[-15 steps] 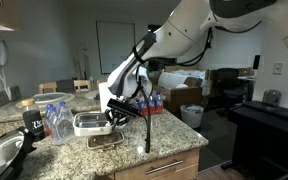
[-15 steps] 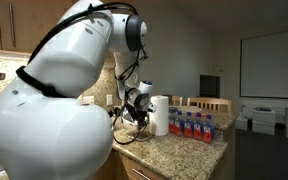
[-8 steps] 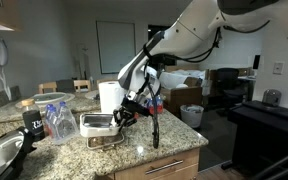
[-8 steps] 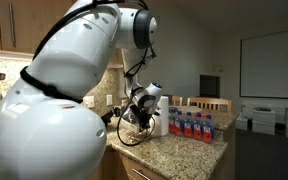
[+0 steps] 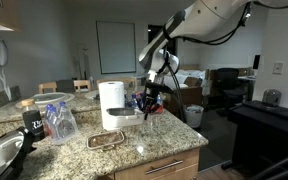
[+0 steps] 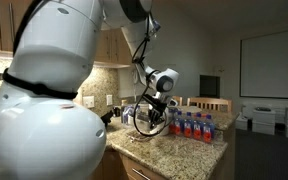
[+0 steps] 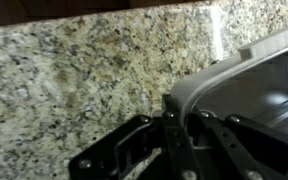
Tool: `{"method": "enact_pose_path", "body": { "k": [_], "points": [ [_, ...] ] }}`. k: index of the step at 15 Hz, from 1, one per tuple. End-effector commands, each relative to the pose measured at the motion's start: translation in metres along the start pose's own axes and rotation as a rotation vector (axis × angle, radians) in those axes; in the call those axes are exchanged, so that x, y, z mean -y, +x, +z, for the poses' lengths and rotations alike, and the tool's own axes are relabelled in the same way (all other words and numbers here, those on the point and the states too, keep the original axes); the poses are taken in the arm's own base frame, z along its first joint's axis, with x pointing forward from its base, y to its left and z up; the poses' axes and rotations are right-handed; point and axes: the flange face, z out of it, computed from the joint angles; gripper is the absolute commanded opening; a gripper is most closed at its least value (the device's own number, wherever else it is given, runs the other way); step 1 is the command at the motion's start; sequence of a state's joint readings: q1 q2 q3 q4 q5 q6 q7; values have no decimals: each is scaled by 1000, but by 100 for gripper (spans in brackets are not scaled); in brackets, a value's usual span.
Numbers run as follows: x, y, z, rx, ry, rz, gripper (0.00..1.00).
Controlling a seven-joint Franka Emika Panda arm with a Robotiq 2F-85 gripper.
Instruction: Move the white and silver container to the right
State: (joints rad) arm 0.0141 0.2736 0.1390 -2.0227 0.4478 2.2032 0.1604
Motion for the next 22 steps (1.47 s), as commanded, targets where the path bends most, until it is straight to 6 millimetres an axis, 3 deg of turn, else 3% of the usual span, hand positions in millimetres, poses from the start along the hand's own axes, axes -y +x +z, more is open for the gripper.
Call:
{"method": "enact_pose_path", "body": {
  "k": [1,10,16,22],
  "points": [
    [-34,-12,-28,33,-47,50,3],
    [-123,-4,-54,-36,-72,235,4],
    [-142,11,-67,-94,-216,287,4],
    [-144,32,-58,-208,-350,202,4]
  ]
}}
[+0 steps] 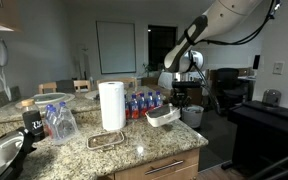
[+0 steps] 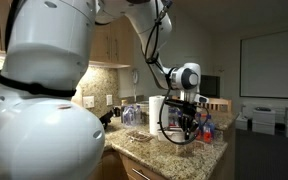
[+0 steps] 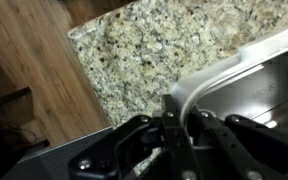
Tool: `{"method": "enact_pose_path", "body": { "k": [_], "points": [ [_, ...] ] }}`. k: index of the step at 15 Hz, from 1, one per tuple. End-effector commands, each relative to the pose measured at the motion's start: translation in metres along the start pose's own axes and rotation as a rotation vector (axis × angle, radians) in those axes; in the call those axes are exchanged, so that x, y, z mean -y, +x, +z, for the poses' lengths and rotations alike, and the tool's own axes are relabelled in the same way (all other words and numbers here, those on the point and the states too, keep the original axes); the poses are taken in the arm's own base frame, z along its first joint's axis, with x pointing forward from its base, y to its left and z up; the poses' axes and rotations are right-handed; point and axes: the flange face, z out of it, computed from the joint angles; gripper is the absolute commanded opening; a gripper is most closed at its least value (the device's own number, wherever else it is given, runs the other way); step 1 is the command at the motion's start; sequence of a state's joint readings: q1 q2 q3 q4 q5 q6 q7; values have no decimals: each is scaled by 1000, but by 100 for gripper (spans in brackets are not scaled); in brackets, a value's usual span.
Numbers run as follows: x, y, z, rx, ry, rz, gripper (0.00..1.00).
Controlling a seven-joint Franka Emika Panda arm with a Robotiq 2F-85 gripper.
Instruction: Move the white and silver container to the right
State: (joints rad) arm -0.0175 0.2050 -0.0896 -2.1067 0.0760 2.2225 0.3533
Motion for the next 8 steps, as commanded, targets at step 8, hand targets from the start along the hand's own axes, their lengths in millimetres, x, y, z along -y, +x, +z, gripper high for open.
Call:
{"method": "enact_pose_path", "body": {
  "k": [8],
  "points": [
    [15,28,38,-183,-1,-115,4]
  ]
}}
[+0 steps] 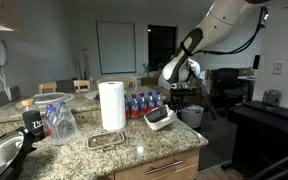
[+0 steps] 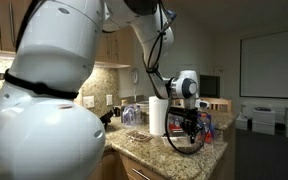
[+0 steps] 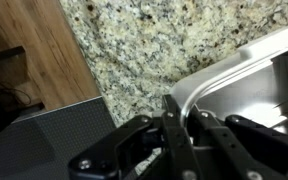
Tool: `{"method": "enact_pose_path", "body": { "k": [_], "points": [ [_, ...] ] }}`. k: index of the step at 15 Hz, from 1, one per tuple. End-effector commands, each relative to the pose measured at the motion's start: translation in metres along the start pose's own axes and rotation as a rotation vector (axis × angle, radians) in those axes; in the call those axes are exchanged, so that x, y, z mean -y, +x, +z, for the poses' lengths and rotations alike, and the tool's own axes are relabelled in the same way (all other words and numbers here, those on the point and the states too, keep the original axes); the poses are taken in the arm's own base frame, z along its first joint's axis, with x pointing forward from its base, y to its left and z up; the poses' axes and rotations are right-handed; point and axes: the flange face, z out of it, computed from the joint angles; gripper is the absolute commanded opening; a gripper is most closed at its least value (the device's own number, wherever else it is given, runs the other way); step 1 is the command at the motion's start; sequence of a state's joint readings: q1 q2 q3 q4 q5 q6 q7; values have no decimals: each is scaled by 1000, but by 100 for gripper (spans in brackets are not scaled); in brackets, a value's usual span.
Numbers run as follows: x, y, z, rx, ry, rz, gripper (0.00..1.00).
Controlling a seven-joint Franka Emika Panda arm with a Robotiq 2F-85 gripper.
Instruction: Move the white and silver container to the right
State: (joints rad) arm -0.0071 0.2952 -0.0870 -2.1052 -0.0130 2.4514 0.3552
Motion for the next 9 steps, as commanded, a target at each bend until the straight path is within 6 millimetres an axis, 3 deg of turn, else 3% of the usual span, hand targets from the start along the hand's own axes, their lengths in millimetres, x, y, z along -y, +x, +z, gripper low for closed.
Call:
{"method": "enact_pose_path", "body": {
  "k": [1,5,9],
  "points": [
    [0,5,16,-26,30,-46,4],
    [-3,1,29,-29,70,-88,4],
    [-14,4,25,-47,156,-120,4]
  ]
}}
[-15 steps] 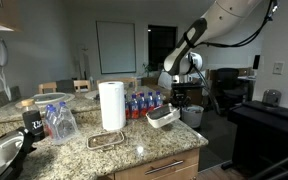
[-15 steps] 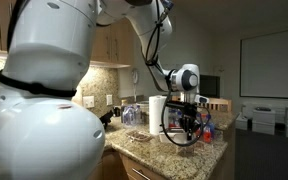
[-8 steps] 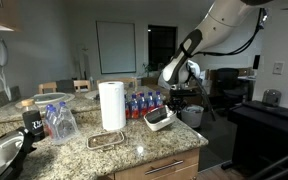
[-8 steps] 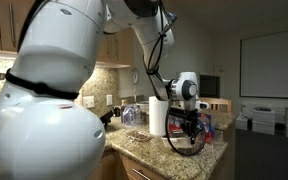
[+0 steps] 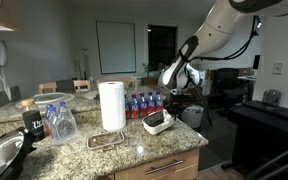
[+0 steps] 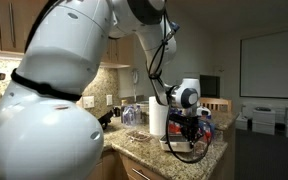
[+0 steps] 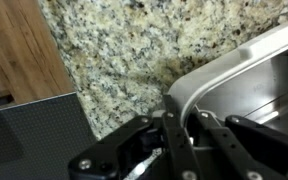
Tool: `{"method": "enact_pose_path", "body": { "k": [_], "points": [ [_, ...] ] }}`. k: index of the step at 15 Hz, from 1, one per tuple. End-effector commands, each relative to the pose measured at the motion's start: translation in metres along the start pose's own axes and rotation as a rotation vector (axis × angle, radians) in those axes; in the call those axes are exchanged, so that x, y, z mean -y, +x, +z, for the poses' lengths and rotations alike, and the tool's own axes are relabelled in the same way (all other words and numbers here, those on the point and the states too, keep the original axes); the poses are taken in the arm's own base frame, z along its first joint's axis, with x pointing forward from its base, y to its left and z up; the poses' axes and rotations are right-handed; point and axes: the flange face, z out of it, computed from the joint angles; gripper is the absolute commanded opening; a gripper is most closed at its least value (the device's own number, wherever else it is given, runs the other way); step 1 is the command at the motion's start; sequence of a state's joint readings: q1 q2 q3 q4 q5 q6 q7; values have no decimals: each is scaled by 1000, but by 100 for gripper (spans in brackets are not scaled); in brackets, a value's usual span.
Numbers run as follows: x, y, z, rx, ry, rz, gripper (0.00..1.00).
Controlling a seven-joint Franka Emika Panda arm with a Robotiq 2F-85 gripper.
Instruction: Move the white and silver container to the right
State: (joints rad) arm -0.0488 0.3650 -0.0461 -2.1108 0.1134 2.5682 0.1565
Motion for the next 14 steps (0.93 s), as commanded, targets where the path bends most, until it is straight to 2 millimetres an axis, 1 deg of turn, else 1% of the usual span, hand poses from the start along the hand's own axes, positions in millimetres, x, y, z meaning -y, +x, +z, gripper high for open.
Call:
{"method": "enact_pose_path", "body": {
  "k": [1,5,8,11,14],
  "points": [
    [-15,1,-9,-28,96,-46,4],
    [-33,11,-1,-19,159,-62,3],
    [-38,12,10,-1,191,-72,4],
    [-34,13,31,33,198,-82,3],
    [-28,13,45,50,191,-72,3]
  ]
}}
